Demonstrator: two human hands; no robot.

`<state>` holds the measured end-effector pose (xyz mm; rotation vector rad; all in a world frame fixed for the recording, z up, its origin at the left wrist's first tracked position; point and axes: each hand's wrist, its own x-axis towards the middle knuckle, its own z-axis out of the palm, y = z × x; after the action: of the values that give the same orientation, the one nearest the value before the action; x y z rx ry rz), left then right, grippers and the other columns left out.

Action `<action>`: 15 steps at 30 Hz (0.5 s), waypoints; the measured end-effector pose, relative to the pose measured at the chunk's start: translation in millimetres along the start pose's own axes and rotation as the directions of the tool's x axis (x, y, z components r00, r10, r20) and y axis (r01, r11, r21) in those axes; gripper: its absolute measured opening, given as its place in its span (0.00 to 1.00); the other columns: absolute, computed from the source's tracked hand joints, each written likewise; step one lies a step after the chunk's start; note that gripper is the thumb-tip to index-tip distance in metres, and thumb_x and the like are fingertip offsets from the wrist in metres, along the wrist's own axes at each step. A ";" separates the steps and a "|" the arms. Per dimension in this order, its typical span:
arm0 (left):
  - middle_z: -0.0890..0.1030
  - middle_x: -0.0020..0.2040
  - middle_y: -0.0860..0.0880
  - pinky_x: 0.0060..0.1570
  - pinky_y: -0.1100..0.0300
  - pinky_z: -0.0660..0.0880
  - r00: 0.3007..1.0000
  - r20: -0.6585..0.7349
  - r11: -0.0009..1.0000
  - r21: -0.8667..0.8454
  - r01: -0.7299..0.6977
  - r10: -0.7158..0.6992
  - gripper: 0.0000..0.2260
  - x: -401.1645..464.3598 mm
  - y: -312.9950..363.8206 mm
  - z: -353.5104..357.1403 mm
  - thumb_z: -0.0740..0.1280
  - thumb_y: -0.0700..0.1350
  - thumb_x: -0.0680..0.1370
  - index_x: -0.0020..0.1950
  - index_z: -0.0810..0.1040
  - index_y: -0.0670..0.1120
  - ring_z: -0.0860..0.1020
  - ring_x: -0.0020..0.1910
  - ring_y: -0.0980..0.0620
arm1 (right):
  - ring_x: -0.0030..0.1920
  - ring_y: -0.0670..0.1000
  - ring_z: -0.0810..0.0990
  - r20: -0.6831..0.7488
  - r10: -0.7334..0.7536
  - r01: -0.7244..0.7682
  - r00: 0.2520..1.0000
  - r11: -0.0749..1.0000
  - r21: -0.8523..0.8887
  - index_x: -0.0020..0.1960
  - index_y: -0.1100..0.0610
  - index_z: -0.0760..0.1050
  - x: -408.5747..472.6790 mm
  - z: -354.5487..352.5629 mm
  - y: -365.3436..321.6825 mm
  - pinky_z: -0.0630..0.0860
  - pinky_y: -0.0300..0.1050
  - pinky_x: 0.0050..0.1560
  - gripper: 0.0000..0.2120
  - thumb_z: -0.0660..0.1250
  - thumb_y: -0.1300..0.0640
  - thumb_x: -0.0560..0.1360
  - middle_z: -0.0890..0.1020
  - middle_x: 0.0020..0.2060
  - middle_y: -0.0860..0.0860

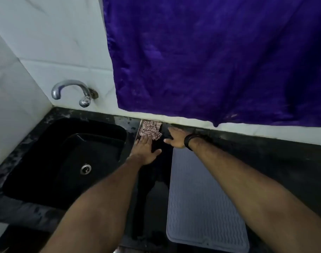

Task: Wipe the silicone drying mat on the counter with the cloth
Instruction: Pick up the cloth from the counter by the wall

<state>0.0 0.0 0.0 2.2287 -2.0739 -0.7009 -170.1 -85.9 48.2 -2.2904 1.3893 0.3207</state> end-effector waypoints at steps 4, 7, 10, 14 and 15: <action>0.42 0.83 0.44 0.79 0.50 0.41 1.000 0.025 1.000 0.002 -0.003 0.003 0.40 17.4 -23.5 47.8 0.54 0.65 0.82 0.82 0.43 0.42 0.41 0.81 0.48 | 0.76 0.57 0.59 -0.012 0.014 -0.013 1.000 0.998 0.055 0.78 0.57 0.51 38.8 30.9 -11.4 0.63 0.55 0.73 0.35 0.60 0.43 0.79 0.57 0.77 0.55; 0.40 0.82 0.44 0.79 0.49 0.40 1.000 0.003 1.000 -0.019 -0.001 0.001 0.39 29.9 -35.6 80.4 0.52 0.65 0.82 0.82 0.42 0.43 0.39 0.81 0.48 | 0.76 0.57 0.58 -0.105 -0.026 0.035 0.994 0.995 0.092 0.78 0.57 0.51 73.3 46.2 -21.3 0.62 0.57 0.73 0.35 0.62 0.47 0.78 0.57 0.78 0.54; 0.40 0.83 0.45 0.79 0.49 0.40 1.000 -0.027 1.000 -0.022 0.006 -0.007 0.38 38.7 -45.5 111.1 0.49 0.66 0.82 0.82 0.41 0.43 0.39 0.81 0.48 | 0.78 0.56 0.53 -0.155 -0.035 0.050 0.987 0.994 0.093 0.79 0.55 0.49 107.4 61.4 -30.2 0.58 0.61 0.74 0.36 0.63 0.48 0.77 0.53 0.79 0.53; 0.39 0.82 0.46 0.79 0.50 0.39 0.996 -0.092 1.000 0.021 -0.003 0.005 0.38 41.0 -57.1 140.8 0.45 0.67 0.82 0.82 0.40 0.44 0.38 0.81 0.50 | 0.78 0.58 0.47 -0.144 -0.032 0.044 0.989 0.995 0.086 0.79 0.51 0.48 146.1 77.4 -37.3 0.55 0.66 0.74 0.38 0.65 0.47 0.76 0.47 0.79 0.52; 0.39 0.82 0.47 0.79 0.51 0.39 0.992 -0.123 0.999 0.040 -0.008 0.013 0.37 39.7 -58.4 144.1 0.43 0.67 0.82 0.82 0.40 0.45 0.38 0.81 0.50 | 0.78 0.59 0.46 -0.140 -0.031 0.044 0.990 0.995 0.091 0.79 0.49 0.47 152.5 80.4 -38.2 0.55 0.67 0.74 0.39 0.66 0.46 0.76 0.45 0.79 0.53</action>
<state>8.0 10.3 -159.9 2.2184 -2.0568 -0.5108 -62.6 -151.1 -75.8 -2.2953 1.3939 0.0842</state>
